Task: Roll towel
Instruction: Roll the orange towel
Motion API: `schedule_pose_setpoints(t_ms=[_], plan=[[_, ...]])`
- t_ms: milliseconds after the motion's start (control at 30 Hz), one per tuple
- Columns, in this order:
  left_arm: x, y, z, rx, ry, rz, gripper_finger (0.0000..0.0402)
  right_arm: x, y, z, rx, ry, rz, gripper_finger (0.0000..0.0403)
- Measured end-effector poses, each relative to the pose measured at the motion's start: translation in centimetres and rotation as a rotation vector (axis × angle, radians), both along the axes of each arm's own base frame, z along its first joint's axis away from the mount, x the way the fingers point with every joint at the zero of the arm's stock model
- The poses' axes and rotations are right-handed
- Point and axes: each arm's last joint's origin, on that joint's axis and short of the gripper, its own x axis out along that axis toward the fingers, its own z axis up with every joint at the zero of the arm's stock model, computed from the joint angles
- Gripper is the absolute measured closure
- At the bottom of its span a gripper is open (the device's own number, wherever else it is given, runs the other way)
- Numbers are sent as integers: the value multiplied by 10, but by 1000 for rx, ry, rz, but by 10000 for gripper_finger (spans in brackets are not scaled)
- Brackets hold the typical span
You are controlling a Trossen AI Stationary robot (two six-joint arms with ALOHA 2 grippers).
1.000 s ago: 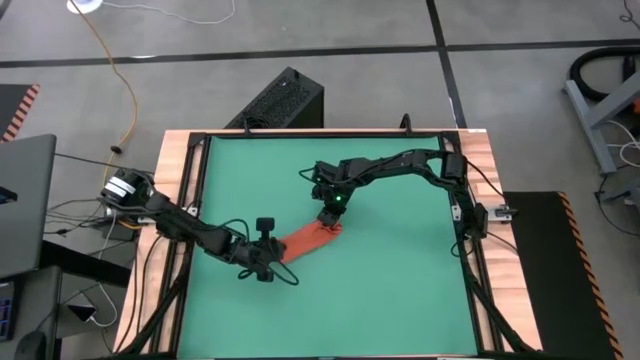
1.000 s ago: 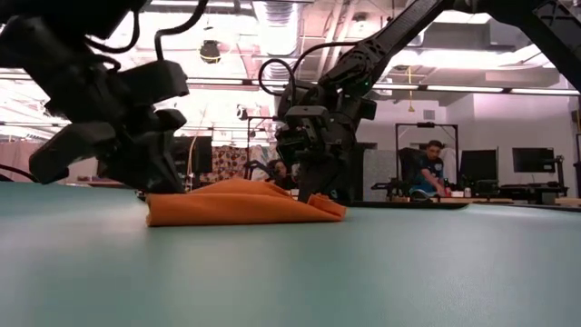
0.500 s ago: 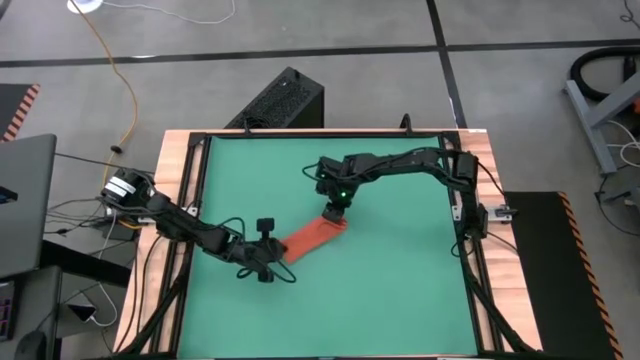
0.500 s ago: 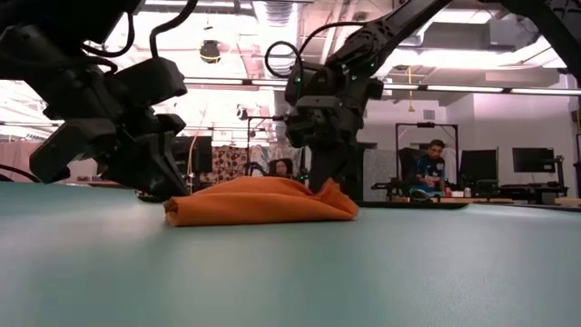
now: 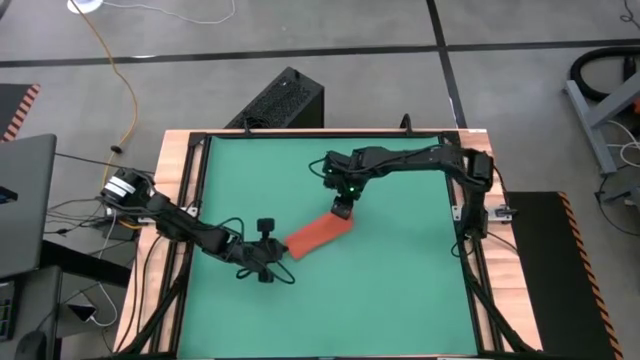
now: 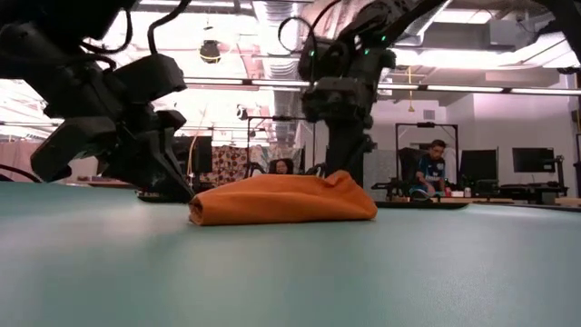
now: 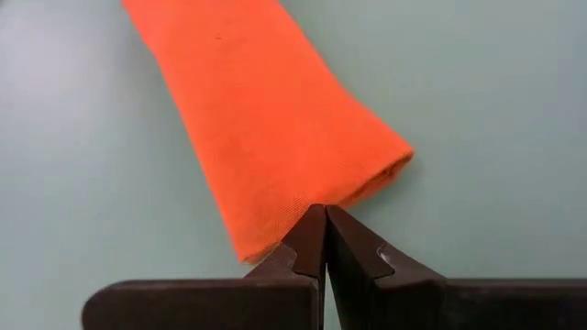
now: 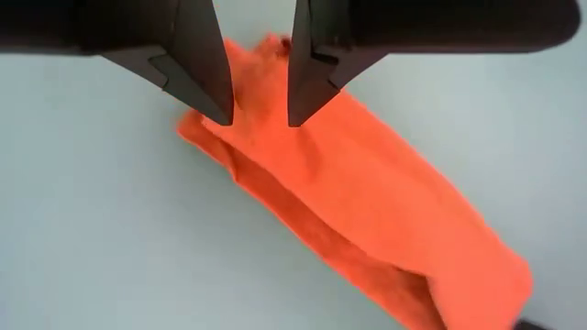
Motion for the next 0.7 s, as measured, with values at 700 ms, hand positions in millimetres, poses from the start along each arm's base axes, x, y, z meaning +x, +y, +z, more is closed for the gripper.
schedule_pose_setpoints(t_ms=[700], plan=[[12,7,33,-60,-352,38,402,-37,51,-38,-207,-759,51,295]])
